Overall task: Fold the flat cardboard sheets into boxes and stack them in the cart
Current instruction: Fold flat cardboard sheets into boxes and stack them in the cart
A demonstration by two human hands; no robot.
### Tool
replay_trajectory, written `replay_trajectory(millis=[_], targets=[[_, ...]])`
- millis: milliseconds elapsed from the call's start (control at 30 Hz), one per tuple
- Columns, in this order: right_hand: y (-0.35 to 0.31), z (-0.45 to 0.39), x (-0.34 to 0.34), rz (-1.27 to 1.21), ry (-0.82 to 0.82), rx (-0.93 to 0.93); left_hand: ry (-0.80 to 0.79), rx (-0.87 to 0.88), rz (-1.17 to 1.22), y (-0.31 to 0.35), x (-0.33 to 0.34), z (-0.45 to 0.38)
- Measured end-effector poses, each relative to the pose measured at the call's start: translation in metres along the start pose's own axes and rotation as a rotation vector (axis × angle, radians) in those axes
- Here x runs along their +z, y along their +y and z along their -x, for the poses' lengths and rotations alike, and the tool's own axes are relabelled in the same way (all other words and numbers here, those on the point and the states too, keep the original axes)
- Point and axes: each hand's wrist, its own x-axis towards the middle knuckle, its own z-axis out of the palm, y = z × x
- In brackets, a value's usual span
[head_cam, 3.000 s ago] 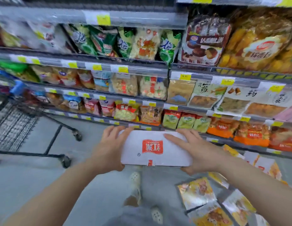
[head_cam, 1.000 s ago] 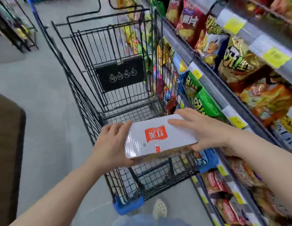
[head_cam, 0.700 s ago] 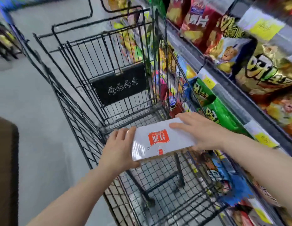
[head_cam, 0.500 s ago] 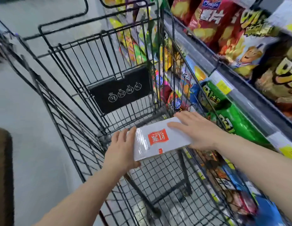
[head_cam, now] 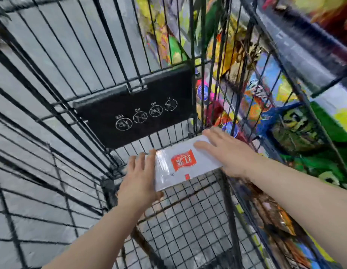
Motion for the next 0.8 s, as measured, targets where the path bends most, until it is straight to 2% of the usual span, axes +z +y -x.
replay_trajectory(millis=[333,533,700,800], targets=[[0.028,-0.047,0.003,0.0,-0.048,0.023,0.025,0.059,0.017,0.003,0.019,-0.051],[0.033,-0.047,0.012,0.024,0.05,0.072,0.101,0.079,0.068,0.005,0.031,-0.061],[0.022,-0.032,0.025,-0.003,0.095,0.166,-0.021,0.073,-0.047,0.011,0.035,-0.057],[0.017,-0.032,0.033,-0.033,0.093,0.187,-0.142,0.068,-0.007,0.009,0.029,-0.058]])
